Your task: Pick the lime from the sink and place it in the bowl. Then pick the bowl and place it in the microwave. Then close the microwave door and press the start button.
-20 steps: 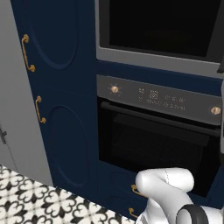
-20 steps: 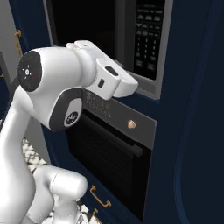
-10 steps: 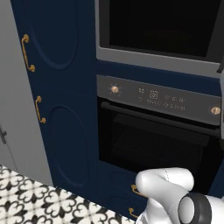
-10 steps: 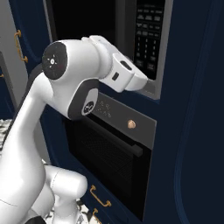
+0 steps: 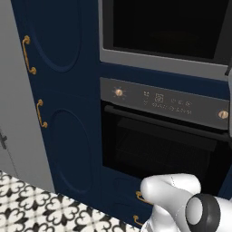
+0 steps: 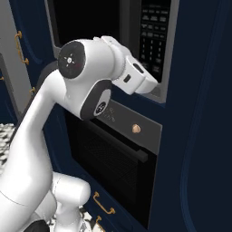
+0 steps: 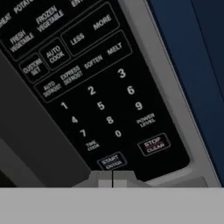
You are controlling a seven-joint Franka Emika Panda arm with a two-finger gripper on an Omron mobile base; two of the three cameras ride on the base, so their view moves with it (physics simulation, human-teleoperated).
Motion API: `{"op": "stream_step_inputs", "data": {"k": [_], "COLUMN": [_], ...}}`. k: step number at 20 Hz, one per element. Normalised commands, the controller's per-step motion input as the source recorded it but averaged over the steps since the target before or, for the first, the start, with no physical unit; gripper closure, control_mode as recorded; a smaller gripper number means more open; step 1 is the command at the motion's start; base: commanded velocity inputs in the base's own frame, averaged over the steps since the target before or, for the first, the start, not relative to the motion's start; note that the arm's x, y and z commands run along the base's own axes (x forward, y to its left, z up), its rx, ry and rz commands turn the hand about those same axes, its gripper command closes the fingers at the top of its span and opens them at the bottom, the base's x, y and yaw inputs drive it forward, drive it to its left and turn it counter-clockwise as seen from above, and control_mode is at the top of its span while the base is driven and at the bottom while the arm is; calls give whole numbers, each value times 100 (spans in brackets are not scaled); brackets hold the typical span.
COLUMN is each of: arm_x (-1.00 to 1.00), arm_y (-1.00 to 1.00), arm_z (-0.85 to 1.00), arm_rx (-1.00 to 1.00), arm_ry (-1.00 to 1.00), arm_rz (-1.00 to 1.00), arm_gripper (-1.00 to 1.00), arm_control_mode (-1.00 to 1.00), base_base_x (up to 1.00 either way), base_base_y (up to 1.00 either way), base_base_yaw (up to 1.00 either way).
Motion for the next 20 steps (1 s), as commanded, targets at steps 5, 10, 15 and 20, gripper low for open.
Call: {"op": "stream_step_inputs", "data": {"k": [5, 10, 15, 20], "arm_x": [14, 5, 13, 29], "arm_y": [-23, -4, 0, 0], "arm_z": [-3, -20, -13, -4], "arm_rx": [6, 6, 4, 1], "arm_ry": [0, 0, 0, 0], "arm_rz": [1, 0, 0, 0], "arm_gripper": [100, 100, 100, 100], "arm_control_mode": [-100, -100, -100, -100], "base_base_x": [0, 0, 0, 0], "base_base_y": [0, 0, 0, 0], "base_base_yaw": [0, 0, 0, 0]}}
